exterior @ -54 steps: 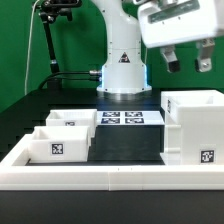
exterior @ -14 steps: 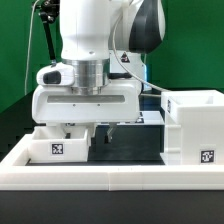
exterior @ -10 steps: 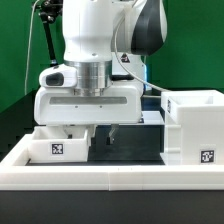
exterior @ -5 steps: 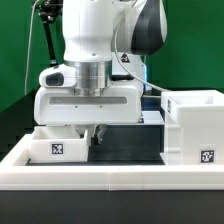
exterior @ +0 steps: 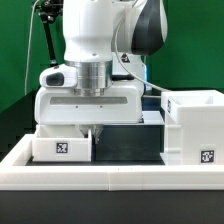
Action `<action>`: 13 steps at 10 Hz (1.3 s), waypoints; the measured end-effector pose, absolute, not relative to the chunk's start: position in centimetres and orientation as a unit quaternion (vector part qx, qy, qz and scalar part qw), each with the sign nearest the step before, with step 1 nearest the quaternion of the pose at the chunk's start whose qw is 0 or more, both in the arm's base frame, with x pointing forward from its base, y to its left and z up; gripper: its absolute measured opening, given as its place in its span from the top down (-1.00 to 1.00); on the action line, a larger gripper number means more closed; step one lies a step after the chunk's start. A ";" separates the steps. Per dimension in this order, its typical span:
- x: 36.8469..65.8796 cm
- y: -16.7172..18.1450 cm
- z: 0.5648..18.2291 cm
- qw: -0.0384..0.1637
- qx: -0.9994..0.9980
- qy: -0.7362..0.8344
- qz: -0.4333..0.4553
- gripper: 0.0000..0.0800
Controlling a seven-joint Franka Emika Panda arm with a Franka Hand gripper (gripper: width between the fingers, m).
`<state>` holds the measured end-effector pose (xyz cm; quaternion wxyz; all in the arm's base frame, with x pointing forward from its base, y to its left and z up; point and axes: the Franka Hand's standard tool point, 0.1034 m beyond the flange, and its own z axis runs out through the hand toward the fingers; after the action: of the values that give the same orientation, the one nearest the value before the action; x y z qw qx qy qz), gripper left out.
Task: Assemble drawer
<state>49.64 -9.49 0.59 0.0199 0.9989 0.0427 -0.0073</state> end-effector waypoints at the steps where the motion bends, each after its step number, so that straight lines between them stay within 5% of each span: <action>1: 49.6 -9.5 0.6 0.020 0.999 0.043 -0.007 0.90; 7: 50.2 -8.0 3.3 0.009 0.994 0.106 -0.010 0.90; 13: 50.4 -7.4 2.5 0.017 0.961 0.276 -0.009 0.89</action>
Offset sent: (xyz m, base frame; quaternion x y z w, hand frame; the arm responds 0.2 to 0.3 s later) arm -0.0045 0.0134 0.0356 -0.0162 -0.0228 -0.0707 0.9971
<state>50.38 -7.40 2.50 0.0167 0.9609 0.2762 -0.0093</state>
